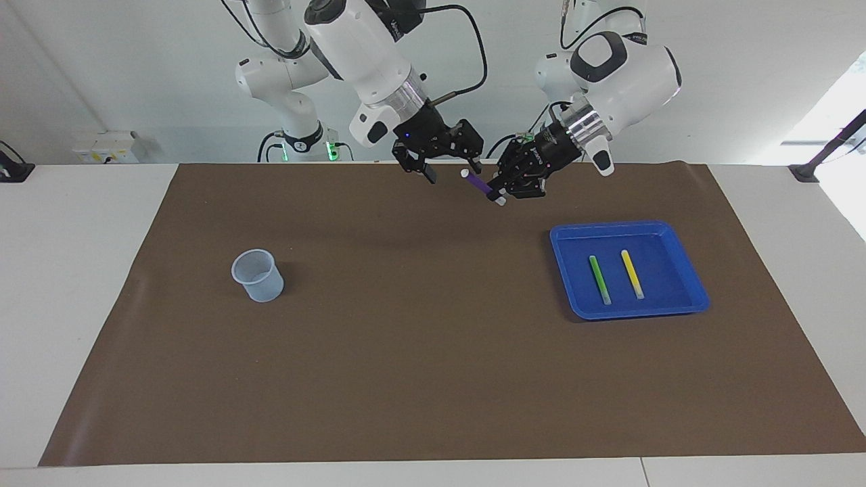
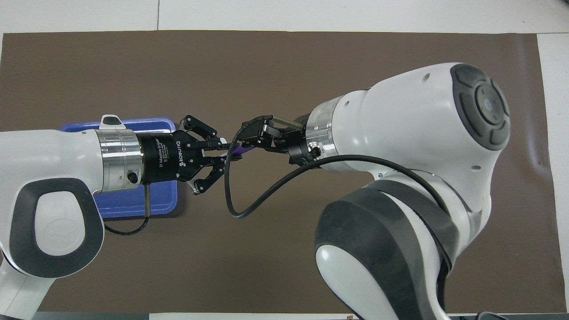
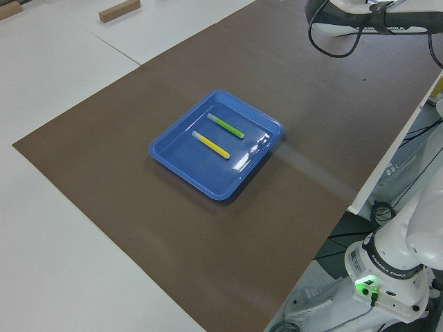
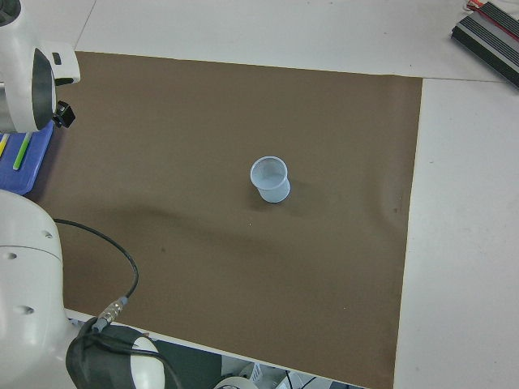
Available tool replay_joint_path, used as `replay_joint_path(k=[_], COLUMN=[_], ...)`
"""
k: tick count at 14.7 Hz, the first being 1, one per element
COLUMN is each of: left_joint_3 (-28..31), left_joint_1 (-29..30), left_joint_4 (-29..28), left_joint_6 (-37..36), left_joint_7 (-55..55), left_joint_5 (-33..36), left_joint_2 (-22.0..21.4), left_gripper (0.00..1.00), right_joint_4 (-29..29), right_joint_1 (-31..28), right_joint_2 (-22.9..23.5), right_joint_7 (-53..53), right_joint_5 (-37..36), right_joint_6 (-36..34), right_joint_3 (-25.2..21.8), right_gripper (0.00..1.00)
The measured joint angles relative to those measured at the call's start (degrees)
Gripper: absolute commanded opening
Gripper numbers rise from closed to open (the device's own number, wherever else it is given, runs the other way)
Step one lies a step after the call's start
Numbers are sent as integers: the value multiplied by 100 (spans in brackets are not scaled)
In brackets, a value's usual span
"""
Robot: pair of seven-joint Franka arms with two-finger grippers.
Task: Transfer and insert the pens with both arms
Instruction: 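Grasp the purple pen with the right gripper and open the left gripper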
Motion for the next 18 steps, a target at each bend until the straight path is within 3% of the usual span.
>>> replay_joint_path(k=[9, 10, 15, 18], left_joint_3=[-1, -1, -1, -1], left_joint_1=[-16, -16, -29, -50], left_joint_4=[-82, -97, -152, -162], left_joint_6=[185, 211, 262, 267], left_joint_7=[-3, -3, -3, -3], left_joint_5=[-116, -158, -207, -209], left_joint_2=[-35, -36, -79, -103], left_gripper=[0, 0, 0, 0], right_joint_4=[6, 6, 6, 6], right_joint_1=[123, 126, 134, 142], right_joint_2=[3, 4, 23, 31], right_joint_7=[0, 0, 0, -1], right_joint_5=[-150, -150, -150, -152], right_joint_6=[507, 601, 688, 689], right_joint_3=[-23, -22, -21, -21], right_gripper=[100, 96, 2, 0])
